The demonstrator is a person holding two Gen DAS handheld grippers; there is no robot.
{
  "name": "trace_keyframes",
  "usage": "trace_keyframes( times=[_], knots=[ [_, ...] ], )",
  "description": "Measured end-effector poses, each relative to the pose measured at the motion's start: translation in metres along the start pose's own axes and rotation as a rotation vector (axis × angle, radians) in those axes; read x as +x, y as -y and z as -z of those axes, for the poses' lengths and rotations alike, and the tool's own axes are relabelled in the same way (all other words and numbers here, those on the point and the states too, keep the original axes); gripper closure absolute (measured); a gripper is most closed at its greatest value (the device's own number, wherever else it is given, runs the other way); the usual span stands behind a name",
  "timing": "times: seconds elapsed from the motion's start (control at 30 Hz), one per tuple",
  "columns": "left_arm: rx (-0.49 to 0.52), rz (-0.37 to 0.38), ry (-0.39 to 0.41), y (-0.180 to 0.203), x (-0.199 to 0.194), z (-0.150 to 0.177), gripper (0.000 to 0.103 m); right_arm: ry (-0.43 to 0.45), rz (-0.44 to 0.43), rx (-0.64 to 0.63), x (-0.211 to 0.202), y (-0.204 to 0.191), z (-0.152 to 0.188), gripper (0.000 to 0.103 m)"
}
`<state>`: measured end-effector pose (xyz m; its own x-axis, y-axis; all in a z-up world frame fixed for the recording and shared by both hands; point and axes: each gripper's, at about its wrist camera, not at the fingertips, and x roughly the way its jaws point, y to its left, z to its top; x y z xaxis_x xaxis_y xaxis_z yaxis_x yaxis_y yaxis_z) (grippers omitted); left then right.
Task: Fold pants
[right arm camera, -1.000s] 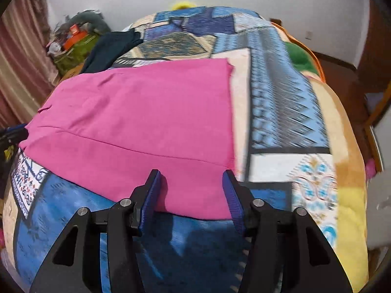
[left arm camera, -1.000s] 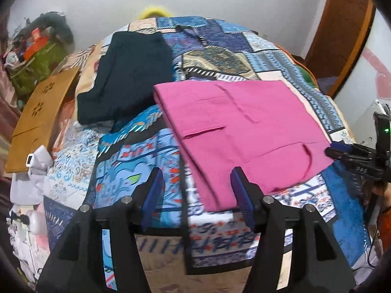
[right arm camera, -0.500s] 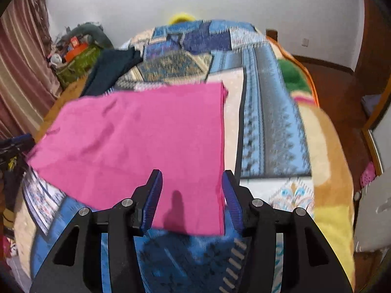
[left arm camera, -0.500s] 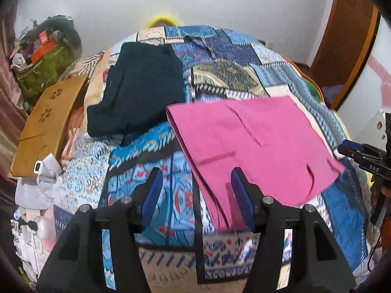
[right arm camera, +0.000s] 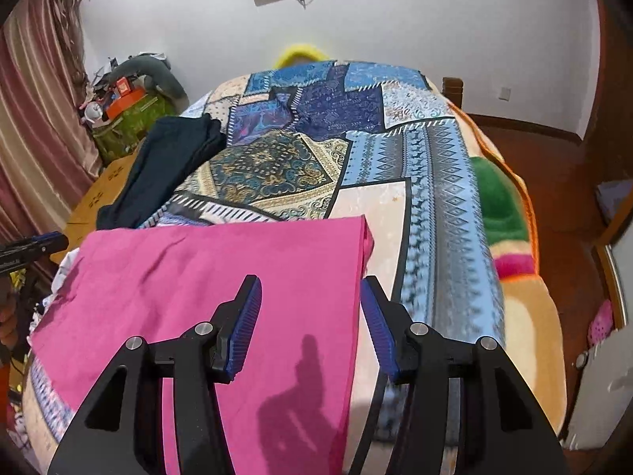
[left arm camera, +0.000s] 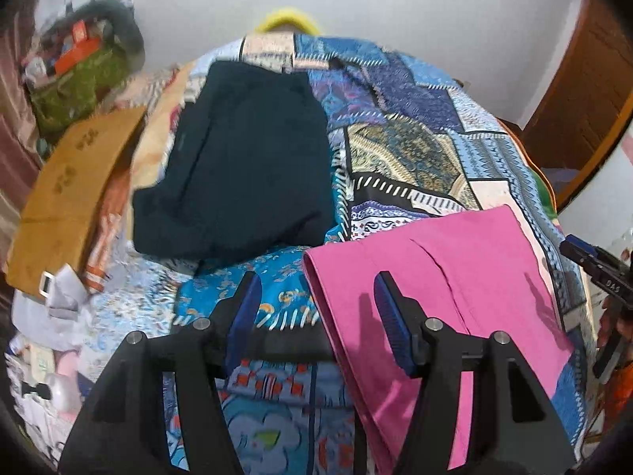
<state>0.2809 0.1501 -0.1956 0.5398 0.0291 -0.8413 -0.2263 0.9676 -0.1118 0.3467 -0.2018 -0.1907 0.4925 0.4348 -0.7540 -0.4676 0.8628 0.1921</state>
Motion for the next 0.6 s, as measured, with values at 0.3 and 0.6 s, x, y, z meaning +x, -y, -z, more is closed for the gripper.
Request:
trace_keyframes(
  times=[0.3,0.6],
  knots=[
    [-0.041,0.098,-0.103,0.000,0.044,-0.013,0.065,-0.103,0.013,0.025,0.079,0.025,-0.033,0.055],
    [0.062,0.072,-0.091,0.013,0.048,-0.011,0.099,-0.216,0.092,-0.122,0.132,0.015,-0.037,0.090]
  ],
)
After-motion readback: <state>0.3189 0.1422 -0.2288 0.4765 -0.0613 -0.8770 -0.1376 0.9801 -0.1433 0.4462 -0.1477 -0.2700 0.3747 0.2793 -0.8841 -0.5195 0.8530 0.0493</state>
